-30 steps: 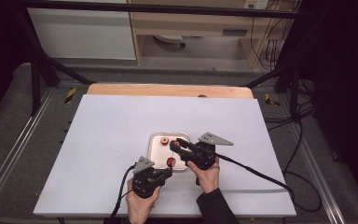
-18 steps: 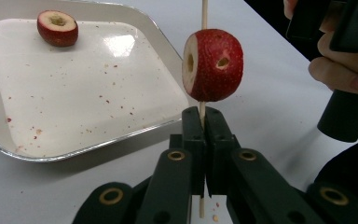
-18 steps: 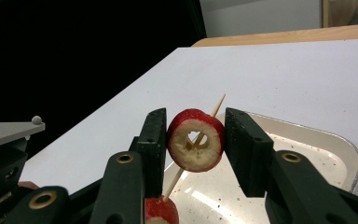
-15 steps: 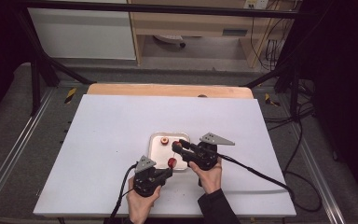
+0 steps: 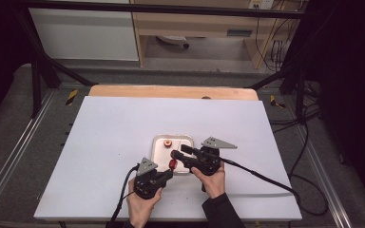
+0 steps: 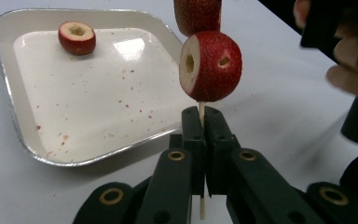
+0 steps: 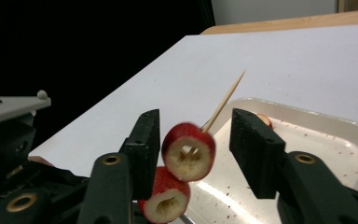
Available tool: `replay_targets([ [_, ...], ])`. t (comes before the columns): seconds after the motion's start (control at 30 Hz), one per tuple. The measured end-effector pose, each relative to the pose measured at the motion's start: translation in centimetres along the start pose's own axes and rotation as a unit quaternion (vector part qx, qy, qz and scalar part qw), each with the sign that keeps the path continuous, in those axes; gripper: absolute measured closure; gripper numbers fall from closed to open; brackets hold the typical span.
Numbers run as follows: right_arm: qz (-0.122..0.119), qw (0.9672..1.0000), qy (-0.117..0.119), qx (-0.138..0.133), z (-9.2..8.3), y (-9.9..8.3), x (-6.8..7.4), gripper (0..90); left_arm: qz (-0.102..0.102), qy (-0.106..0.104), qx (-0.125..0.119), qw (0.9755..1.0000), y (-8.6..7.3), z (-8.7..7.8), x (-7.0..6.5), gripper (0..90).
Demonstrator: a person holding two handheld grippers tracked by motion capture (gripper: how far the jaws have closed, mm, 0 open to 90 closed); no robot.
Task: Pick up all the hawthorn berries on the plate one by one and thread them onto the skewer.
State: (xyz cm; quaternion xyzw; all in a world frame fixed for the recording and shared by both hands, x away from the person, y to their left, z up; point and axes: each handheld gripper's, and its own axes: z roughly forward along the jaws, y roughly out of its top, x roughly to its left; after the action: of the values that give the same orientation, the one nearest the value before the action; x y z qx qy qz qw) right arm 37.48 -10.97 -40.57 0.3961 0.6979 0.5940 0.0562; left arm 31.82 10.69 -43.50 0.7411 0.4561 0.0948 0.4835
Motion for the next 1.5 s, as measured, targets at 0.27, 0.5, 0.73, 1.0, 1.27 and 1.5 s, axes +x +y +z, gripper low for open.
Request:
replay_targets([
  [0.27, -0.033, 0.9973, -0.03, 0.059, -0.5, 1.2, -1.3, 21.2, 0.036, 0.019, 0.012, 0.9991, -0.5, -1.1, 0.9, 88.2],
  [0.5, -0.078, 0.9884, -0.052, 0.12, -0.5, 1.4, -2.1, 10.1, 0.05, 0.029, 0.02, 0.9981, -0.8, -2.3, 2.0, 88.1],
  [0.73, -0.101, 0.9808, -0.067, 0.152, -0.4, 1.8, -2.8, 8.0, 0.059, 0.038, 0.028, 0.9972, -0.9, -3.5, 3.2, 88.0],
  [1.0, -0.112, 0.9736, -0.076, 0.184, 0.5, 2.9, -3.1, 8.2, 0.067, 0.042, 0.032, 0.9964, -0.9, -4.2, 3.7, 88.0],
  [1.27, -0.122, 0.9662, -0.078, 0.213, 2.4, 3.5, -2.7, 8.7, 0.069, 0.044, 0.034, 0.9961, -1.1, -4.8, 4.3, 88.0],
  [1.5, -0.135, 0.9588, -0.079, 0.237, 4.2, 4.1, -2.8, 9.1, 0.067, 0.047, 0.037, 0.996, -1.3, -5.1, 4.9, 88.0],
])
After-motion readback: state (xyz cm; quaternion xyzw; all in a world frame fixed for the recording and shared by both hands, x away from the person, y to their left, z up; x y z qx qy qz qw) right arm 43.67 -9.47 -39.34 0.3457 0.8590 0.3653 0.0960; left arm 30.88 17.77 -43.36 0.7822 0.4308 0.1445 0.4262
